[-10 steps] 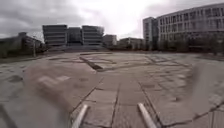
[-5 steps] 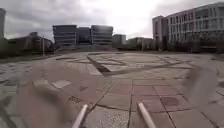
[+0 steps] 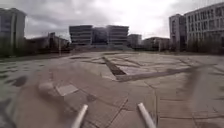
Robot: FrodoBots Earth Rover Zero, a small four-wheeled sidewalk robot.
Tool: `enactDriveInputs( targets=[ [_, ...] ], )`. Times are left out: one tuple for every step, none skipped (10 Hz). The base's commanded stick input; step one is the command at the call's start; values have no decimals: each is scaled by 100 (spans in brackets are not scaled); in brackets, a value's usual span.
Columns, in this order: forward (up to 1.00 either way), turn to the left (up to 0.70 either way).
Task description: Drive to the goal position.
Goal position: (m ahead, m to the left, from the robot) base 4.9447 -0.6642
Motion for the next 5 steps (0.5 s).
enactDriveInputs(
  targets=[
    [100, 0],
    [100, 0],
    [100, 0],
    [100, 0],
    [100, 0]
  ],
)
